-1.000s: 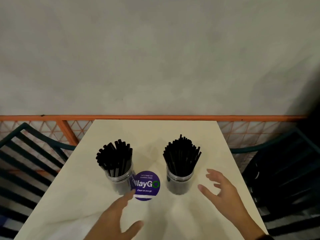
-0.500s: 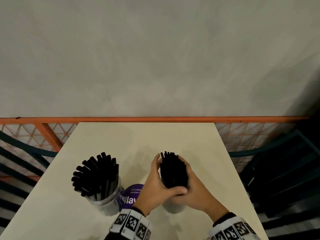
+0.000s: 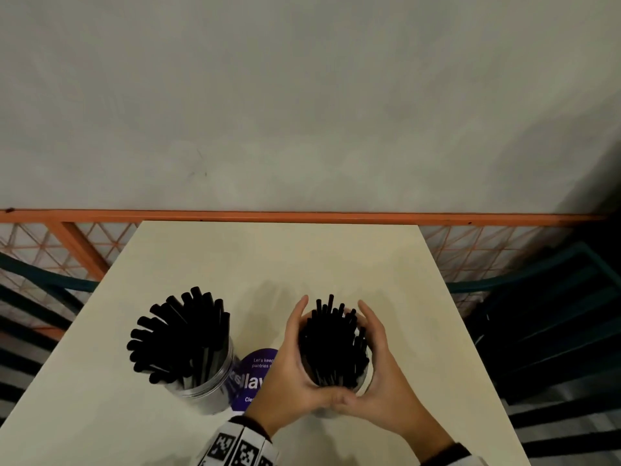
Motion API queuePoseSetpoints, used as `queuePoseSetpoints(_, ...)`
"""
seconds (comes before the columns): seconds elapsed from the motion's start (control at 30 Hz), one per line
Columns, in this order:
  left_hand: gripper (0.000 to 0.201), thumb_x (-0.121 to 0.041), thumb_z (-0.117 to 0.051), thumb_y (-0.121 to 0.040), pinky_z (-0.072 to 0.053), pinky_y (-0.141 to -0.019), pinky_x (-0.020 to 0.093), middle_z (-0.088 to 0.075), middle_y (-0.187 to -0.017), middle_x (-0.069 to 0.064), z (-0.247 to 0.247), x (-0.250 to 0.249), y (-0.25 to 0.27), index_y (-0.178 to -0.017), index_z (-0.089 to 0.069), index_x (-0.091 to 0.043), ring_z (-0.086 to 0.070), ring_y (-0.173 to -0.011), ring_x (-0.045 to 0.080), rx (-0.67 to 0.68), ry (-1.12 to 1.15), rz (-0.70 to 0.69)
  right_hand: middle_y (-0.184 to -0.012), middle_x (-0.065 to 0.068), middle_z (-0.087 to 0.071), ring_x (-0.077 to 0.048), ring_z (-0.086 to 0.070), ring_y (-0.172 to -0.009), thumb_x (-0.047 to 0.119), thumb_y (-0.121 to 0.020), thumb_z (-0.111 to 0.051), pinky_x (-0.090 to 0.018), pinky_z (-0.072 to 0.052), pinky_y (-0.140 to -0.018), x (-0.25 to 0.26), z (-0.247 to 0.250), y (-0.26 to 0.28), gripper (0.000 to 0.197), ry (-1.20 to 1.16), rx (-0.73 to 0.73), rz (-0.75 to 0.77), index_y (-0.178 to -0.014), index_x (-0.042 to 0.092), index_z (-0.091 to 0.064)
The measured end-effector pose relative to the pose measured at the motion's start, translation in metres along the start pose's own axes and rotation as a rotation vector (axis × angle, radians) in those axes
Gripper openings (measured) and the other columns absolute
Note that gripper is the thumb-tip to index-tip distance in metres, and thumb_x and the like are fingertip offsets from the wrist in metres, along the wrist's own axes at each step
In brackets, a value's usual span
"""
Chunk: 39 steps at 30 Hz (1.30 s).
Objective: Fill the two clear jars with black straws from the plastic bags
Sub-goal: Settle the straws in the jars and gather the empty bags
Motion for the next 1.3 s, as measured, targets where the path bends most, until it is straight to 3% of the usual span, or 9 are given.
queuePoseSetpoints(0.13,0.128,-0.03,-0.091,-0.046,-0.034,-0.113,0.041,-0.043,-0.14,-0.006,-0.001,-0.005,-0.003,-0.141,-0.006,-0.044,-0.044,-0.129,0.007,0.052,-0.044,0.012,-0.147,0.017,-0.027,0.005,-0.029,-0.134,0.034,-0.057,-0.087,-0.01,-0.029,-0.107,0.004,-0.002,-0.004,0.124,0.099,0.009,0.026,-0.144,0.035,0.002)
queuePoseSetpoints(0.23,0.118,-0.034,-0.09,-0.047,-0.036,-0.108,0.023,-0.044,-0.136,-0.012,-0.006,-0.008,-0.007,-0.138,-0.015,-0.045,-0.043,-0.126,-0.001,0.002,-0.092,0.008,-0.141,0.015,-0.035,0.003,-0.039,-0.129,0.038,-0.061,-0.083,-0.023,-0.035,-0.109,0.007,-0.009,-0.012,0.113,0.106,-0.037,0.031,-0.142,0.039,-0.005)
queuePoseSetpoints(0.33,0.088,-0.041,-0.085,-0.046,-0.039,-0.092,0.006,-0.05,-0.124,-0.011,-0.006,-0.014,-0.009,-0.121,-0.038,-0.041,-0.047,-0.115,-0.008,-0.125,-0.11,-0.034,-0.123,0.021,-0.05,0.008,-0.05,-0.113,0.044,-0.056,-0.076,-0.017,-0.046,-0.097,0.013,-0.005,-0.016,0.08,0.107,-0.168,0.027,-0.124,0.047,-0.032)
queuePoseSetpoints(0.5,0.079,-0.036,-0.086,-0.047,-0.045,-0.089,0.01,-0.055,-0.113,-0.009,-0.006,-0.022,-0.008,-0.115,-0.046,-0.03,-0.054,-0.109,0.0,-0.173,-0.123,-0.094,-0.103,0.017,-0.061,-0.003,-0.061,-0.098,0.035,-0.054,-0.075,-0.016,-0.052,-0.078,0.019,0.005,-0.011,0.058,0.056,-0.257,0.069,-0.107,0.038,-0.05)
queuePoseSetpoints(0.73,0.078,-0.031,-0.089,-0.048,-0.045,-0.088,0.01,-0.062,-0.109,-0.014,-0.007,-0.008,-0.007,-0.114,-0.047,-0.035,-0.057,-0.107,-0.003,-0.14,-0.09,-0.015,-0.101,0.03,-0.059,-0.007,-0.06,-0.103,0.045,-0.057,-0.074,-0.058,-0.036,-0.105,0.014,-0.004,-0.012,0.055,0.165,-0.2,0.027,-0.097,0.062,-0.04)
queuePoseSetpoints(0.93,0.107,-0.049,-0.087,-0.042,-0.036,-0.102,0.012,-0.047,-0.132,-0.019,-0.001,0.0,-0.003,-0.132,-0.032,-0.034,-0.043,-0.123,-0.006,-0.115,-0.18,0.025,-0.136,0.02,-0.038,-0.013,-0.031,-0.136,0.062,-0.053,-0.076,-0.057,-0.021,-0.114,-0.001,-0.004,-0.01,0.093,0.161,-0.146,0.01,-0.127,0.059,-0.021)
queuePoseSetpoints(1.03,0.132,-0.059,-0.085,-0.035,-0.026,-0.115,0.029,-0.027,-0.143,-0.024,0.015,0.011,0.014,-0.143,-0.012,-0.032,-0.027,-0.134,-0.002,-0.103,-0.247,0.127,-0.143,0.038,-0.01,-0.001,-0.006,-0.141,0.072,-0.043,-0.075,-0.043,-0.007,-0.119,-0.014,0.005,0.005,0.123,0.143,-0.105,-0.029,-0.138,0.048,0.0)
queuePoseSetpoints(1.17,0.126,-0.061,-0.085,-0.033,-0.048,-0.096,0.02,-0.035,-0.138,-0.02,0.034,0.022,0.055,-0.138,-0.021,-0.036,-0.048,-0.123,0.008,-0.119,-0.261,0.255,-0.135,0.031,-0.022,-0.002,-0.024,-0.129,0.078,-0.031,-0.073,-0.029,-0.023,-0.107,-0.043,0.016,0.041,0.138,0.117,-0.197,-0.208,-0.142,0.036,-0.004)
queuePoseSetpoints(1.3,0.094,-0.073,-0.077,-0.031,-0.048,-0.073,0.004,-0.063,-0.116,-0.01,0.056,0.009,0.091,-0.114,-0.054,-0.036,-0.061,-0.102,0.0,-0.226,-0.273,0.235,-0.102,-0.002,-0.053,-0.016,-0.05,-0.09,0.035,-0.051,-0.088,-0.03,-0.039,-0.079,-0.074,-0.003,0.076,0.07,0.168,-0.291,-0.363,-0.107,0.031,-0.047)
Point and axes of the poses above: each hand's wrist, its own y-axis away from the middle knuckle, its own z-axis out of the back of the hand, x = y × z, the point moved 7 cm from there along -y, towards the middle knuckle
